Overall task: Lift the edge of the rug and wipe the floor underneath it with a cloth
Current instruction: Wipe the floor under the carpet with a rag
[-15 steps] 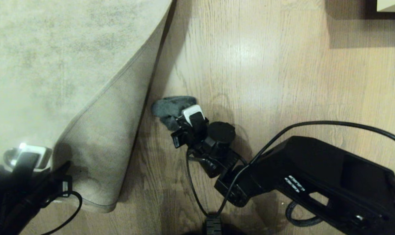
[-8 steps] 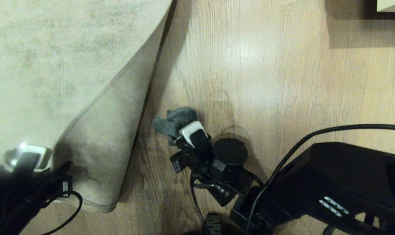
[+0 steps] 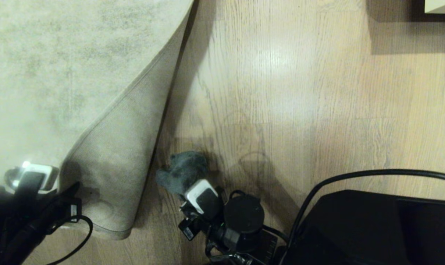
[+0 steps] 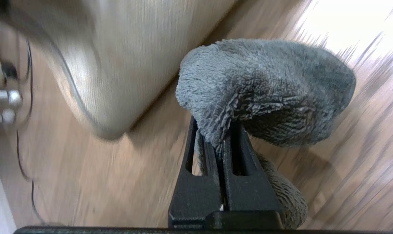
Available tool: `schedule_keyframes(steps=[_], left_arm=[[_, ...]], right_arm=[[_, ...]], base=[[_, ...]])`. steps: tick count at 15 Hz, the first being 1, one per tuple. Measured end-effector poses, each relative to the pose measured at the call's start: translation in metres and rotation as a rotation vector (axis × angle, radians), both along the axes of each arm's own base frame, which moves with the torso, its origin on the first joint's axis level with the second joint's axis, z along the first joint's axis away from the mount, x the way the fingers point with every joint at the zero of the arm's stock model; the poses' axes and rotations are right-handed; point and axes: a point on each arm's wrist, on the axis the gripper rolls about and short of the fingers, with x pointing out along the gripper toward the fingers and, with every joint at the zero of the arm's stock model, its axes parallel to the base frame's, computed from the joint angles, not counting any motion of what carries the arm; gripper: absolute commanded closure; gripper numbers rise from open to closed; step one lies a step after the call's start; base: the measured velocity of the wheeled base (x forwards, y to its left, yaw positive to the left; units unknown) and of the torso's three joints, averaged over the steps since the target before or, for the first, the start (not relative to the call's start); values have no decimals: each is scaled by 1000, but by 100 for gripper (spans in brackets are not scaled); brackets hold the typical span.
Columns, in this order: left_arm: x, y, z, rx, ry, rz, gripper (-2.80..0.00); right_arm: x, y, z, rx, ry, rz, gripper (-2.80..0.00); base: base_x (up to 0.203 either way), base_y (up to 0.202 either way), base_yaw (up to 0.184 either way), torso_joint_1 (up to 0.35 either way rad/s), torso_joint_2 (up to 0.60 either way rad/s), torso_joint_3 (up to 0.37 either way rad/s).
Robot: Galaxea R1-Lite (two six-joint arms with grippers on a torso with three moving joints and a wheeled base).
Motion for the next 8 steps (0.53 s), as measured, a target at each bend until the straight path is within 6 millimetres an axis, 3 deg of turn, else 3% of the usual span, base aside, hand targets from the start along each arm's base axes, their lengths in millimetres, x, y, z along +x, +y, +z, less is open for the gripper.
schedule_keyframes(steps=[8], left_arm=[[0,0,0,0,2,1,0]], right_arm=[[1,23,-53,-56,44,25,0]], base=[[0,0,0,0,0,0]])
